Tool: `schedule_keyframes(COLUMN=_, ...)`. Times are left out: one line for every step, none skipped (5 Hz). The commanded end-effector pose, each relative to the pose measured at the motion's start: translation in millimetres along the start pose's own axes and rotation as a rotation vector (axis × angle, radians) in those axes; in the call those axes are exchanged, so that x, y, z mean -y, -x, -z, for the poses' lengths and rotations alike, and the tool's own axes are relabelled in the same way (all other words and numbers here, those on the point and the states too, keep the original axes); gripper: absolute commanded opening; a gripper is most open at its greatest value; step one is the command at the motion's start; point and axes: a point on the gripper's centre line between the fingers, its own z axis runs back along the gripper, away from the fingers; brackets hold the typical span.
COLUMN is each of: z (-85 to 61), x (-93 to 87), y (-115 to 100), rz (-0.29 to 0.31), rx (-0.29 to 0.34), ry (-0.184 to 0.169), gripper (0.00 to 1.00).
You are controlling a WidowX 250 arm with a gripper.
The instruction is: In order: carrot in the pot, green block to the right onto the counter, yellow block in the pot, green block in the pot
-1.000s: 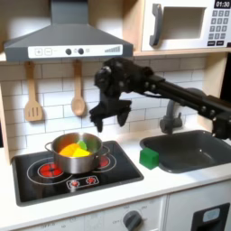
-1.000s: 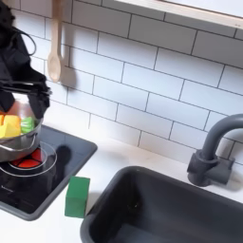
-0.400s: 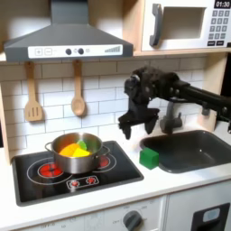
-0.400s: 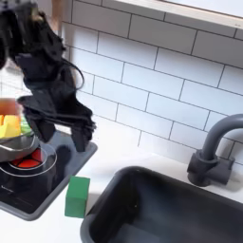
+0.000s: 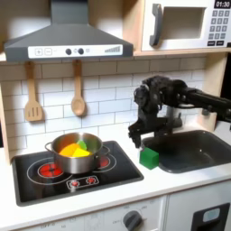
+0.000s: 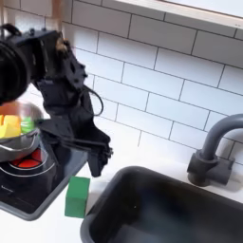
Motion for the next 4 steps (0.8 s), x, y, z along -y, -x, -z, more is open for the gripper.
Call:
schedule_keyframes(z=23.6, x=0.5, y=21.2, rz=-0.017, rx=-0.053, ry=0.006, gripper=1.00)
schedule_keyframes(z=37.3, x=-4.5, y=32.9, rz=-0.030, rx=-0.099, ry=0.002, gripper=1.00)
schedule_keyframes(z=40.8, x=-7.7, y=39.1, rz=-0.040, rx=-0.118, ry=0.006, gripper=0.88)
schedule_keyframes(z=22.1, x=-5.9, y=29.3, rz=-0.029, rx=-0.060, ry=0.006, gripper=0.00)
